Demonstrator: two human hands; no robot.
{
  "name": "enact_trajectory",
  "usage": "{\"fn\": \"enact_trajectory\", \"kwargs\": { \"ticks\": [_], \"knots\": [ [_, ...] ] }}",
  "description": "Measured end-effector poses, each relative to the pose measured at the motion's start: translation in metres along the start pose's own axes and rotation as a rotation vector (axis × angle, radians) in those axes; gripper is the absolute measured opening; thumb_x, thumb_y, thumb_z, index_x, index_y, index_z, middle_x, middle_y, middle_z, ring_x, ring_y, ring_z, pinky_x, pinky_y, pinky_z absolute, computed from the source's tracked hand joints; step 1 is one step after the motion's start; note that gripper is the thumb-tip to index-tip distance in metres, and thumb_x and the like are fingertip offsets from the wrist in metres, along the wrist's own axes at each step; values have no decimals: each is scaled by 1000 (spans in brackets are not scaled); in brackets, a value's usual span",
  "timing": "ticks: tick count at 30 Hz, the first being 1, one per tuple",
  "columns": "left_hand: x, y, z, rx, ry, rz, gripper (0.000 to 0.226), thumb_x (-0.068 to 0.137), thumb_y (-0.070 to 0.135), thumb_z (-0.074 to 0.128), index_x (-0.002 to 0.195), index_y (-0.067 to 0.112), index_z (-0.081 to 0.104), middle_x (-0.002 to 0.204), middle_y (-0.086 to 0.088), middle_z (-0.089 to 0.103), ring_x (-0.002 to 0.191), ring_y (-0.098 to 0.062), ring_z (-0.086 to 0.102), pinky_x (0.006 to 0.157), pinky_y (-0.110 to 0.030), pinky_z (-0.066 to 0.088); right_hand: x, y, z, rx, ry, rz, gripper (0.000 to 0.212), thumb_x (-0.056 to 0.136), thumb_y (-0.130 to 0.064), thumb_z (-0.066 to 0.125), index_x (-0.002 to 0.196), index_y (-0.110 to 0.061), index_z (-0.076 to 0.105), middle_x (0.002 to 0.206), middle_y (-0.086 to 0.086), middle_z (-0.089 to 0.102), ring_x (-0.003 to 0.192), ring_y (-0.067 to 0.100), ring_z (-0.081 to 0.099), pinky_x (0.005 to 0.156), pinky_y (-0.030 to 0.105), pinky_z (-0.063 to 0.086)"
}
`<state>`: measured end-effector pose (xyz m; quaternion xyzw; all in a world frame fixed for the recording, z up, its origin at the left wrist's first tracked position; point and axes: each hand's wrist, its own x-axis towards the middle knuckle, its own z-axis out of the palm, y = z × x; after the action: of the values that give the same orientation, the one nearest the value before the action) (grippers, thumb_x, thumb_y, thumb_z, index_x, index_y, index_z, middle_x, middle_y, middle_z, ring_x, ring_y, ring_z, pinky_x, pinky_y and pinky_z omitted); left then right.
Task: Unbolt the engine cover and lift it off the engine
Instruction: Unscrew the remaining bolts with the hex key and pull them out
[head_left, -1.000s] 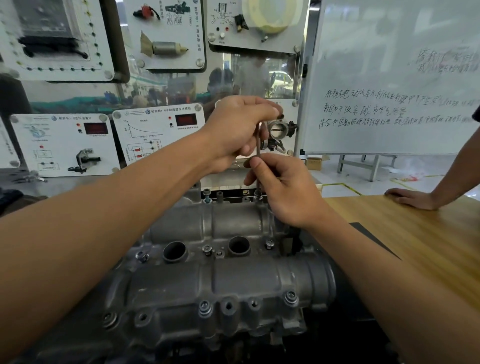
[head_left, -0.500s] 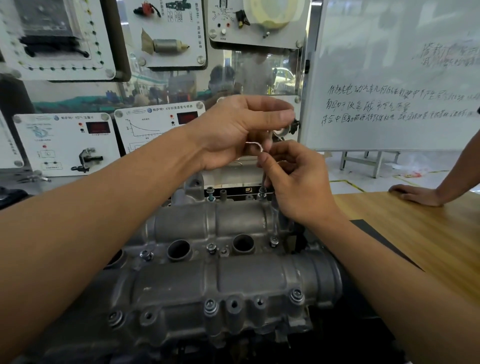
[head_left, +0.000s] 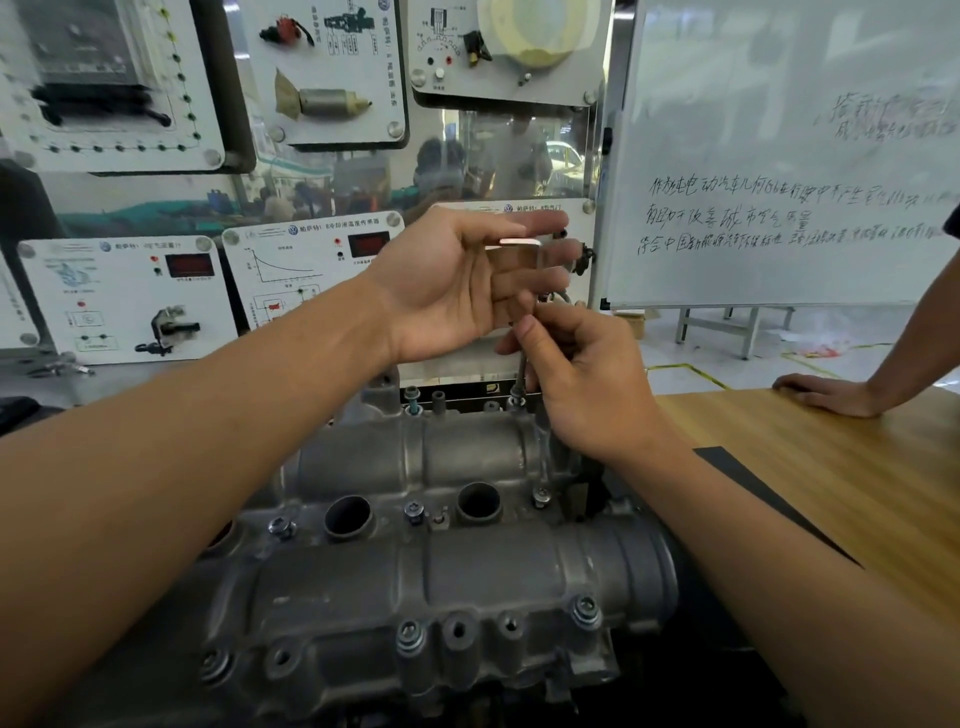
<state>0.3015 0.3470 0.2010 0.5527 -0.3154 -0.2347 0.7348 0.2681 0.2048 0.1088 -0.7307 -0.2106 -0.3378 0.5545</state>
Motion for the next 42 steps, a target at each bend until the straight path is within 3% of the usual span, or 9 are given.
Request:
{"fn": "enact_trajectory", "kwargs": {
  "ticks": [4, 10, 14, 19, 23, 28, 31, 37, 42],
  "knots": [
    [-5, 1, 1, 73, -115, 16, 28, 89, 15, 59, 117, 13, 62, 93, -1, 70, 74, -12, 71, 58, -19, 53, -1, 0, 1, 27, -4, 2, 25, 101, -12, 55, 80, -4, 68, 48, -16, 55, 44, 13, 43, 41, 22, 35],
    [12, -6, 15, 503, 269, 207, 18, 76, 30, 81, 74, 16, 69, 53, 3, 55, 30, -6, 35, 31, -16, 28, -1, 0, 0, -16, -34, -29, 24, 100, -10, 56, 83, 1, 69, 48, -15, 54, 45, 11, 43, 43, 24, 35],
    [15, -6, 12, 398, 344, 121, 17, 97, 22, 56, 96, 10, 69, 50, 2, 53, 30, -6, 29, 34, -19, 23, 0, 0, 1, -61, -49, -29, 25, 100, -12, 55, 83, -3, 70, 47, -20, 54, 43, 8, 42, 45, 21, 34],
    [3, -1, 0, 40, 35, 9, 30, 95, 13, 45, 121, 7, 59, 80, -4, 70, 55, -12, 64, 52, -20, 43, 0, -1, 0, -40, -8, 12, 27, 102, -12, 53, 81, -3, 69, 44, -14, 53, 40, 6, 43, 41, 20, 36],
    [-5, -3, -3, -19, -132, 26, 31, 93, 13, 48, 122, 11, 58, 96, -2, 68, 73, -13, 69, 64, -21, 47, -1, -2, 1, -30, -7, 19, 27, 102, -11, 51, 81, -7, 67, 44, -15, 53, 39, 4, 42, 41, 16, 35],
    [0, -7, 11, 292, 80, 125, 21, 75, 24, 73, 95, 17, 68, 72, 7, 65, 44, -5, 52, 45, -15, 37, 0, -3, -1, -82, -32, -26, 27, 102, -11, 51, 83, -4, 69, 47, -16, 54, 41, 8, 42, 42, 26, 35],
    [7, -13, 19, 387, 216, 176, 21, 75, 27, 79, 82, 12, 65, 54, 7, 55, 29, -4, 34, 33, -14, 28, -1, -3, -1, -97, -39, -64, 26, 102, -11, 52, 83, -4, 69, 49, -18, 56, 43, 8, 44, 43, 22, 36],
    [8, -8, 15, 239, 299, 64, 22, 97, 17, 50, 104, 7, 69, 52, 0, 52, 27, -6, 26, 31, -17, 22, -1, -1, -1, -89, -67, -42, 21, 99, -11, 57, 83, -7, 69, 48, -20, 54, 43, 2, 45, 48, 11, 32],
    [3, -13, 9, 30, 141, 67, 30, 94, 18, 43, 111, 8, 65, 68, -4, 64, 36, -11, 49, 40, -20, 27, -1, -2, -1, -78, -52, -39, 19, 100, -7, 56, 86, -8, 69, 52, -26, 58, 48, -3, 54, 50, 6, 36]
  ]
}}
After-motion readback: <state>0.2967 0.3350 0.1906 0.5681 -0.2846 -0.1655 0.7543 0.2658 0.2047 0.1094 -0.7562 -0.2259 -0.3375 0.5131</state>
